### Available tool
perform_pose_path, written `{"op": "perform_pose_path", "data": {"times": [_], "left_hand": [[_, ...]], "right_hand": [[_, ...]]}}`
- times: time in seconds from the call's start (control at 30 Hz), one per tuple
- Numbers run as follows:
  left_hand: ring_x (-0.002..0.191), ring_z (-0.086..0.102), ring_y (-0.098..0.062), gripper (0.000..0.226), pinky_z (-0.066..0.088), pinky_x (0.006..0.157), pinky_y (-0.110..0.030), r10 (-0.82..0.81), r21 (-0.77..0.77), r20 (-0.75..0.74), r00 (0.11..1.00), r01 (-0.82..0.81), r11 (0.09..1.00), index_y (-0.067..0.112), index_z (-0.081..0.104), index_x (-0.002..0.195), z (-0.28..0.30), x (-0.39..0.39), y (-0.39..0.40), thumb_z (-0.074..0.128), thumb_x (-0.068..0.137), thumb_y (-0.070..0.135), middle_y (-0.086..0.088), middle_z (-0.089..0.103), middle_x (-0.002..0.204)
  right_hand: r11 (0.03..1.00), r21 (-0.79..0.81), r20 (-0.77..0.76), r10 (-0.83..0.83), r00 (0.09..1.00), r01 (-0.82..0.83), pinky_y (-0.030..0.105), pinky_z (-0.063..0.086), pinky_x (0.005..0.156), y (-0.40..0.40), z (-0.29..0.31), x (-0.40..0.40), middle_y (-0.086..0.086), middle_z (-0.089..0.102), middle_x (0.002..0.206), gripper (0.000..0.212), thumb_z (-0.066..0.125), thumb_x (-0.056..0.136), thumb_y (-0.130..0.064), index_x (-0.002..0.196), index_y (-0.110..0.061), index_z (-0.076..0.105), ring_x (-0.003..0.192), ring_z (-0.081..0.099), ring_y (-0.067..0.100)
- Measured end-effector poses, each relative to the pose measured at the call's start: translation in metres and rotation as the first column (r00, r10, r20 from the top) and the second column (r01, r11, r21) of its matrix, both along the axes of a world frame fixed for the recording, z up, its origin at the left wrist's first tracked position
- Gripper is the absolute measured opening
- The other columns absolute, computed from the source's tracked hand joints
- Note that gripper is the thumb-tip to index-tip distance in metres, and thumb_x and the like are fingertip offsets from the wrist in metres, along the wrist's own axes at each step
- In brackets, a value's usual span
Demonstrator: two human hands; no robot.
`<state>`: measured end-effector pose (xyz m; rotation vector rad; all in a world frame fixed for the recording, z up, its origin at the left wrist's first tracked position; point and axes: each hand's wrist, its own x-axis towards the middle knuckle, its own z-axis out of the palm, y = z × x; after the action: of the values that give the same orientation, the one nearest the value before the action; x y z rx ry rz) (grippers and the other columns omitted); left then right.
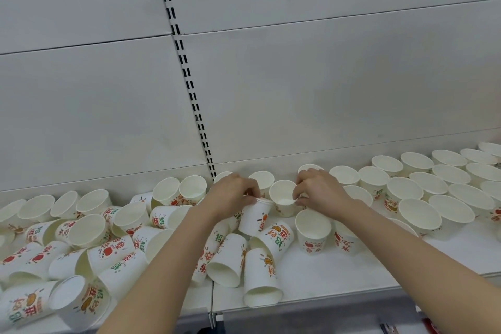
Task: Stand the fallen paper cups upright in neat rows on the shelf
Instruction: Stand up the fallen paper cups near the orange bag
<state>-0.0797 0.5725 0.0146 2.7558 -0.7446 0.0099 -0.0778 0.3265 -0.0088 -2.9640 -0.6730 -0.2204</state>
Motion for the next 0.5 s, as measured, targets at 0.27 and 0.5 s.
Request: {"op": "perform_pose_path", "data": {"times": [0.27, 0.5], "left_hand": [[0.085, 0.06, -0.006, 0.006, 0.05, 0.078, -0.031, 0.133, -0.316, 0.025, 0.991, -0.118, 0.941, 0.03, 0.072, 0.084, 0.016, -0.029, 0.018, 0.074, 0.082, 0.025, 0.015, 0.069, 0.084], [0.06, 0.055, 0.002, 0.011, 0.041, 0.063, -0.011, -0.012, -0.56, -0.233, 0.972, -0.124, 0.819, 0.018, 0.077, 0.08, 0.062, -0.087, -0.009, 0.084, 0.073, 0.021, 0.0, 0.071, 0.078]], "right_hand": [[0.832, 0.552, -0.039, -0.04, 0.998, 0.055, 0.026, 0.041, 0.094, 0.022, 0.015, -0.03, -0.007, 0.061, 0.124, 0.037, 0.064, 0.089, -0.027, 0.125, -0.025, 0.06, 0.114, 0.053, 0.011], [0.616, 0.787, -0.054, 0.126, 0.991, -0.036, 0.017, 0.035, 0.099, 0.036, 0.023, -0.095, -0.019, 0.045, 0.135, 0.094, 0.083, 0.067, -0.043, 0.144, -0.041, 0.029, 0.124, 0.042, 0.0]]}}
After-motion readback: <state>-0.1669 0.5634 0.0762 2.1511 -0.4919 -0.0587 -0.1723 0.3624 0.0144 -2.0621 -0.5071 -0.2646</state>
